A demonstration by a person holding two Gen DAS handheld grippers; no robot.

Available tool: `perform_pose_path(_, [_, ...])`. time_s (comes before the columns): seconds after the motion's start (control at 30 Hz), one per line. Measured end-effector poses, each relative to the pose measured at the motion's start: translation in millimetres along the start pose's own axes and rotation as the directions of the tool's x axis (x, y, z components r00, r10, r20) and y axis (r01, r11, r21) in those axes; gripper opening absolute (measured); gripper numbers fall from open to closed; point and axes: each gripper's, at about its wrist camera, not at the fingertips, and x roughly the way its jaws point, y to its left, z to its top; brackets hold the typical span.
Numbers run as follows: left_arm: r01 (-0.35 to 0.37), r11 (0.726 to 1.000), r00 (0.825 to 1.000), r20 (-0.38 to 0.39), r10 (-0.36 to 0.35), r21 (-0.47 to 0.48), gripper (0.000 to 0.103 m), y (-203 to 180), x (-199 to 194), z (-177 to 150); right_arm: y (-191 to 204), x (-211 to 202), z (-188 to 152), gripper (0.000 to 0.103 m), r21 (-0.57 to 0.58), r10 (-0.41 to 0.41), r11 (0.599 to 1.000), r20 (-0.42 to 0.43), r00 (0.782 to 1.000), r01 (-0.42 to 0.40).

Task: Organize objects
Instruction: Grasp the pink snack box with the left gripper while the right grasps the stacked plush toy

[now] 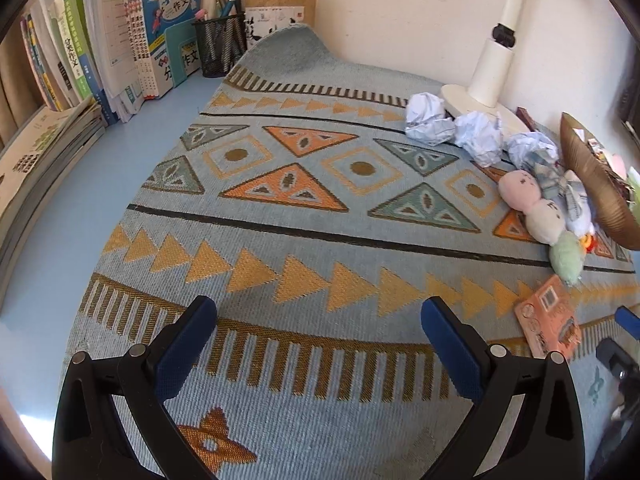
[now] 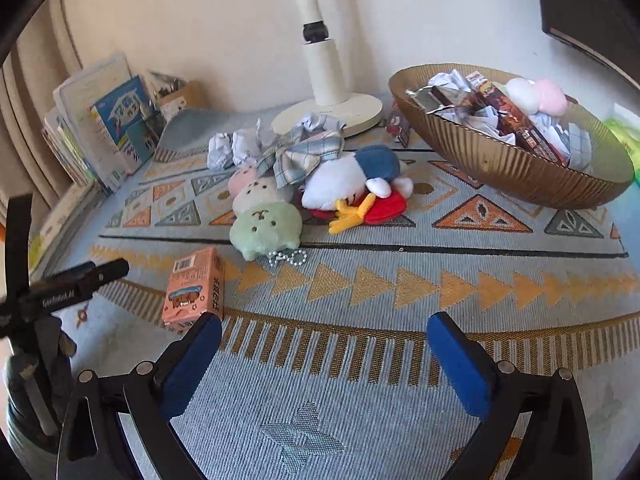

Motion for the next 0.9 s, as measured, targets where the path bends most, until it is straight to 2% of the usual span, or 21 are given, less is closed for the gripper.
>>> perform_pose_path(0.07, [0.082, 0.996, 0.996, 0.043, -0.083, 0.025, 0.102, -8, -21, -9, -13, -3, 2, 0.103, 0.073, 0.014, 0.997, 0.018, 1.000, -0.015])
perform_pose_path(0.13, [0.181, 0.980, 0.980, 0.064, -0.186, 0.080, 0.102, -23, -39, -18, -24, -3, 4, 0.103, 0.126, 0.031, 0.992, 0.009, 0.999, -0.032])
perform_pose_path(0.17, [0.200, 0.973, 0.976, 0.069, -0.208, 0.112, 0.102, -33, -45, -20, -28, -2, 4, 0.103, 0.145, 0.034, 0.989, 0.003, 0.999, -0.034])
perform_pose_path(0.3, [0.224, 0.955, 0.973, 0.006, -0.230, 0.193, 0.102, -84, -39, -21, -30, -2, 4, 0.103, 0.167, 0.021, 0.986, 0.002, 1.000, -0.021])
perform_pose_path(0.43, [0.181, 0.965, 0.983, -0.049, -0.174, 0.191, 0.101, -124, -7, -21, -28, -5, 3, 0.103, 0.155, 0.008, 0.988, 0.024, 1.000, -0.011])
perform_pose_path(0.5, [0.125, 0.968, 0.992, -0.049, -0.117, 0.216, 0.093, -136, 1, -20, -28, -5, 3, 0.103, 0.153, 0.010, 0.988, 0.022, 1.000, -0.013])
perform_pose_path(0.53, [0.126, 0.966, 0.992, -0.041, -0.119, 0.225, 0.084, -138, 1, -19, -28, -4, 4, 0.103, 0.153, 0.008, 0.988, 0.020, 1.000, -0.011])
perform_pose_path(0.57, [0.142, 0.963, 0.990, -0.039, -0.137, 0.228, 0.079, -138, 0, -18, -28, -3, 4, 0.103, 0.151, 0.004, 0.988, 0.020, 1.000, -0.007])
perform_pose_path(0.6, [0.147, 0.961, 0.989, -0.029, -0.144, 0.232, 0.064, -137, -2, -18, -27, -3, 4, 0.103, 0.148, 0.001, 0.989, 0.020, 1.000, -0.004])
perform_pose_path(0.63, [0.142, 0.960, 0.990, -0.021, -0.141, 0.241, 0.054, -135, -4, -18, -26, -3, 4, 0.103, 0.141, 0.005, 0.990, 0.020, 1.000, -0.008])
perform_pose_path(0.7, [0.153, 0.958, 0.988, -0.020, -0.153, 0.244, 0.040, -124, -8, -19, -23, 1, 6, 0.103, 0.121, 0.036, 0.992, 0.002, 0.999, -0.036])
perform_pose_path(0.8, [0.155, 0.963, 0.987, -0.005, -0.158, 0.219, 0.038, -97, -12, -17, -11, 19, 12, 0.103, 0.083, 0.062, 0.995, -0.080, 0.995, -0.055])
perform_pose_path(0.9, [0.116, 0.973, 0.993, 0.015, -0.121, 0.200, 0.038, -72, -9, -12, 9, 31, 26, 0.103, 0.026, 0.068, 0.997, -0.092, 0.993, -0.066])
